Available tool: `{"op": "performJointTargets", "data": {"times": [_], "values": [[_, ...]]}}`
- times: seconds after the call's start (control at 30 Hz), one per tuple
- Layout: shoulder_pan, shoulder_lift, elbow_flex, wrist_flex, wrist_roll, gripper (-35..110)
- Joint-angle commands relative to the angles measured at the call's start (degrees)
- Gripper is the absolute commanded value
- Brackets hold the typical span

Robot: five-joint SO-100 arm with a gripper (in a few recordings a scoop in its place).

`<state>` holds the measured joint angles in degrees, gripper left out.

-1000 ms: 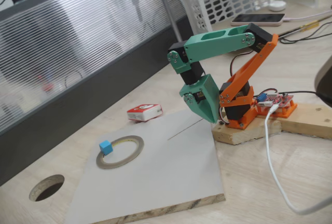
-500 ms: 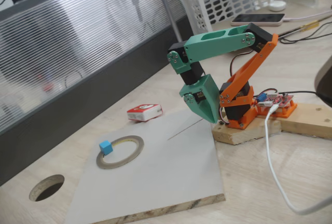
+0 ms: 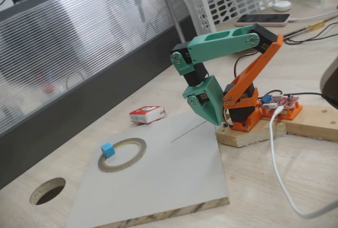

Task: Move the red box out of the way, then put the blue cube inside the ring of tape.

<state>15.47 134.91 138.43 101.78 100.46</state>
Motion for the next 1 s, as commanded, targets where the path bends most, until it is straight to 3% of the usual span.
{"op": "performJointTargets", "data": {"times": [0.0,0.97], "values": [[0.5,3.9,0.3,1.3,0.4,0],[0.8,4.0,0.3,1.3,0.4,0]]}}
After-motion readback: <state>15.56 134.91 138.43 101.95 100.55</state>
